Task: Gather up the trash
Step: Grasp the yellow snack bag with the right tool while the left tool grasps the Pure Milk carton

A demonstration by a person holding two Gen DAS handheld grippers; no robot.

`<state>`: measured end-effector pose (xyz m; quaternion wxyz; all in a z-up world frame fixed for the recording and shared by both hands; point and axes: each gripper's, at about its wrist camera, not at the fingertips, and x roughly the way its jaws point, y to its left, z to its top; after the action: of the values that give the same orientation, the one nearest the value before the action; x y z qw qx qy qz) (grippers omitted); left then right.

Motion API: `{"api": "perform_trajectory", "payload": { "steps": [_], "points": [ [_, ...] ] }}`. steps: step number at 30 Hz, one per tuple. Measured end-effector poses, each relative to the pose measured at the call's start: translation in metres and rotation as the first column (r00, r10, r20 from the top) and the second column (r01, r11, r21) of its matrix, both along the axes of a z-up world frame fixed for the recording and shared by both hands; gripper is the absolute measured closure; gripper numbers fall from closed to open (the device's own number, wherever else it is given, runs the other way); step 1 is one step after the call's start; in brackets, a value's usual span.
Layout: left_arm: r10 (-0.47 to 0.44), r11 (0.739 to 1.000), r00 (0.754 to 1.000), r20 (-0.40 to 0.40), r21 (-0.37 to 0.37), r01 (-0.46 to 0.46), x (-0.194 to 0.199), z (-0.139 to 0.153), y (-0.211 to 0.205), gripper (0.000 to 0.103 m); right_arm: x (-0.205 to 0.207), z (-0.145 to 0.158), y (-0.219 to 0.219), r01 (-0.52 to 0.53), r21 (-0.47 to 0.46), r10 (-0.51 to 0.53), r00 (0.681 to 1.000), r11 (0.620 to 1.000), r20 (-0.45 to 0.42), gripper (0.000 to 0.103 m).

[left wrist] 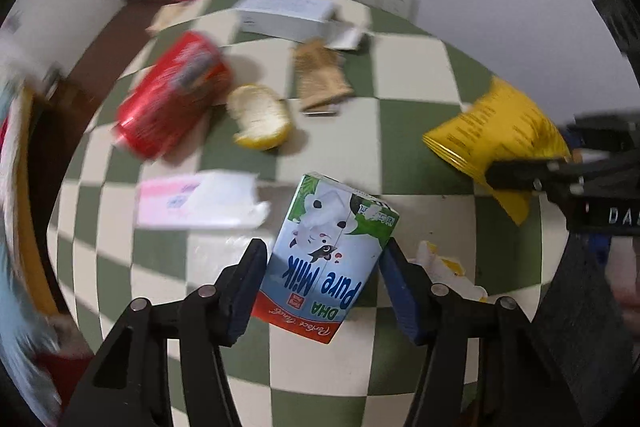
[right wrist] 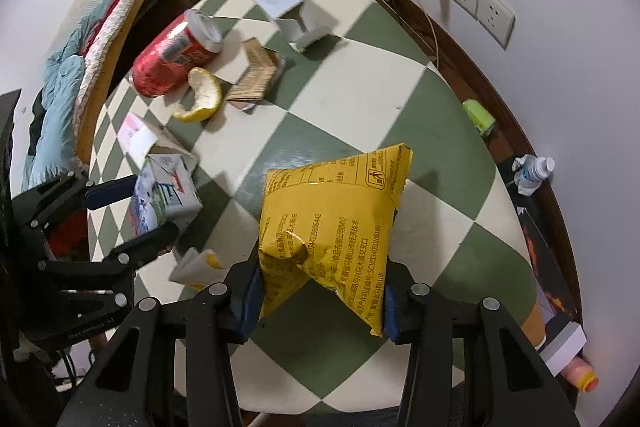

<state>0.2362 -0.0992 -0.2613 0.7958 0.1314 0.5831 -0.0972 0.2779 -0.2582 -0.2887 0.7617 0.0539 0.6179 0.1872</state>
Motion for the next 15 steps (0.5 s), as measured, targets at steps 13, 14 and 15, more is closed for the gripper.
{"api": "perform_trajectory", "payload": {
  "steps": [13, 14, 15],
  "points": [
    [0.411, 0.909, 0.876, 0.253, -0.179, -0.376, -0.084, 0.087, 0.092, 0.051, -0.041, 0.071, 0.049, -0.094, 0.052, 0.085, 0.984, 0.994, 0.158, 0.056],
    [0.446, 0.893, 0.853, 0.270, -0.200, -0.404, -0.095, 0.097, 0.102, 0.051, -0.048, 0.079, 0.058, -0.112, 0.060, 0.100, 0.980, 0.992, 0.170, 0.056],
    [0.473, 0.879, 0.836, 0.280, -0.222, -0.423, -0.107, 0.105, 0.111, 0.051, -0.053, 0.085, 0.065, -0.127, 0.068, 0.113, 0.977, 0.990, 0.179, 0.056]
  ]
}}
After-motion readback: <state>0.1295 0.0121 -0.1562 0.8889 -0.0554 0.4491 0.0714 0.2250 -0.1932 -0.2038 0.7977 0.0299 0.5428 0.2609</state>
